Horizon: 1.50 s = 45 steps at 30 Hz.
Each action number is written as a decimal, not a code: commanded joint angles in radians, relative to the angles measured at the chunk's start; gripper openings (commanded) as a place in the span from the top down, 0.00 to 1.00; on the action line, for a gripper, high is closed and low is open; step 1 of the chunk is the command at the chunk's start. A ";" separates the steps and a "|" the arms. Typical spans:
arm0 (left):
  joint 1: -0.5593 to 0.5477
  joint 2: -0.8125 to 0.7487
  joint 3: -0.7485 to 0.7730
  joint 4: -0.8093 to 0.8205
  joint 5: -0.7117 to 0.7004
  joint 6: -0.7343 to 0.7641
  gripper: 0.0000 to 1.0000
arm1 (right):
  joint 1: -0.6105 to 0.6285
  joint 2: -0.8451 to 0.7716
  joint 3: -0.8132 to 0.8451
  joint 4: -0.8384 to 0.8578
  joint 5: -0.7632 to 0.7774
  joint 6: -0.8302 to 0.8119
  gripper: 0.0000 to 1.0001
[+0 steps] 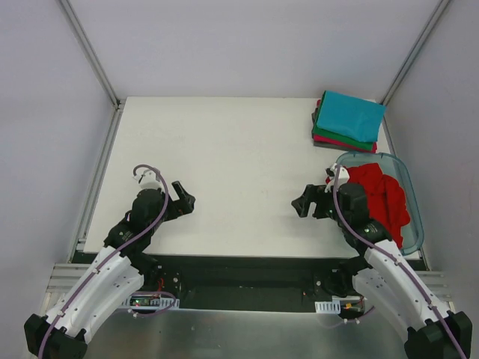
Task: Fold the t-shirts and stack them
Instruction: Grab crumpled tshirt from bin with the right arm
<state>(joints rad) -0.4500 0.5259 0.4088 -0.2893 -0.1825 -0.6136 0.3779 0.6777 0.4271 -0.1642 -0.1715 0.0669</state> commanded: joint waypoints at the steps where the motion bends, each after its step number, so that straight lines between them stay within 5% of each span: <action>1: 0.007 -0.004 0.007 0.029 0.018 0.006 0.01 | 0.006 -0.041 0.004 0.031 0.018 0.004 0.04; 9: 0.007 0.003 0.024 0.027 0.023 -0.005 0.01 | 0.006 -0.023 0.036 0.023 0.085 0.028 0.04; 14: 0.007 0.014 0.051 0.029 0.018 -0.008 0.01 | -0.026 0.068 0.201 -0.139 0.377 0.116 0.04; 19: 0.007 0.028 0.065 0.027 -0.008 -0.011 0.01 | -0.279 0.276 0.450 -0.346 0.397 0.180 0.04; 31: 0.007 0.039 0.059 0.029 -0.006 -0.011 0.01 | -0.634 0.788 0.578 -0.341 0.412 0.126 0.01; 35: 0.008 0.054 0.062 0.029 -0.005 -0.017 0.01 | -0.642 0.936 0.578 -0.287 0.408 0.110 0.14; 37: 0.008 0.059 0.065 0.029 -0.006 -0.020 0.01 | -0.643 0.971 0.585 -0.284 0.373 0.100 0.39; 39: 0.008 0.057 0.070 0.029 -0.005 -0.021 0.01 | -0.643 0.967 0.593 -0.287 0.334 0.077 0.77; 41: 0.008 0.054 0.074 0.029 0.000 -0.025 0.01 | -0.643 0.916 0.593 -0.290 0.319 0.060 0.99; 45: 0.008 0.045 0.081 0.029 0.008 -0.034 0.01 | -0.622 0.678 0.602 -0.333 0.314 0.021 0.99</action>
<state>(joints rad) -0.4500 0.5823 0.4412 -0.2829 -0.1738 -0.6247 -0.2615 1.5997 0.9878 -0.4709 0.1715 0.1387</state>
